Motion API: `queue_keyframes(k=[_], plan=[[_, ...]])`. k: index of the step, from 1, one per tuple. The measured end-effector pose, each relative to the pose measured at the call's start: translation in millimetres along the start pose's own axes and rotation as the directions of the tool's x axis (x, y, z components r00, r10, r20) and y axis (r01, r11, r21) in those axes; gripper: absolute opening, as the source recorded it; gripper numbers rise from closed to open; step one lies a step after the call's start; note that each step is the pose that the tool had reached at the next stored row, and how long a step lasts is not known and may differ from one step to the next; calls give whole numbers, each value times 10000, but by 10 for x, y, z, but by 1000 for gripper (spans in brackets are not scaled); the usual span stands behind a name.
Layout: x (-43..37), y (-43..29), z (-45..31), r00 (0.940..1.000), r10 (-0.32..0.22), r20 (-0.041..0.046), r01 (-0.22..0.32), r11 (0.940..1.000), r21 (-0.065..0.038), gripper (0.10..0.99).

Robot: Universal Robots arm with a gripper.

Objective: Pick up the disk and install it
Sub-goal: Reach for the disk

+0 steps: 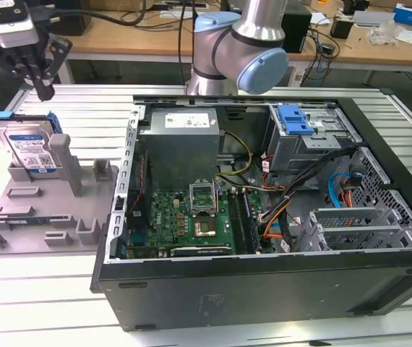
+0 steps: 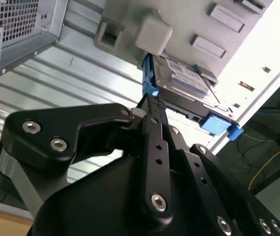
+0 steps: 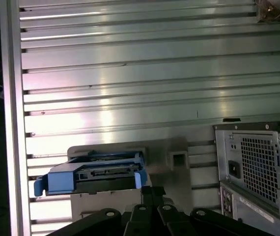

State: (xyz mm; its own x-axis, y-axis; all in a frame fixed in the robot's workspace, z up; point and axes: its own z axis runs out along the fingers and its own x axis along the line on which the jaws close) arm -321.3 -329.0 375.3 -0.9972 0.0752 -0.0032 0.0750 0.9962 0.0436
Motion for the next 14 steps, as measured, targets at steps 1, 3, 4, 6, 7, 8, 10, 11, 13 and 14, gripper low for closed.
queue_keyframes(k=[1,3,4,6,7,8,10,11,13,14], plan=[[1,0,0,10000,1,-11,-1,10000,1,106],[1,0,0,10000,3,-27,-3,10000,2,106],[1,0,0,10000,2,-35,-2,10000,3,106],[1,0,0,10000,3,-45,-3,10000,3,106],[1,0,0,10000,4,-50,-4,10000,4,106],[0,0,0,10000,3,-55,-3,10000,4,106],[1,0,0,10000,4,-67,-4,10000,5,106],[1,0,0,10000,4,-72,-4,10000,6,106],[1,0,0,10000,5,-85,-5,10000,6,106],[1,0,0,10000,5,-91,-5,10000,7,106]])
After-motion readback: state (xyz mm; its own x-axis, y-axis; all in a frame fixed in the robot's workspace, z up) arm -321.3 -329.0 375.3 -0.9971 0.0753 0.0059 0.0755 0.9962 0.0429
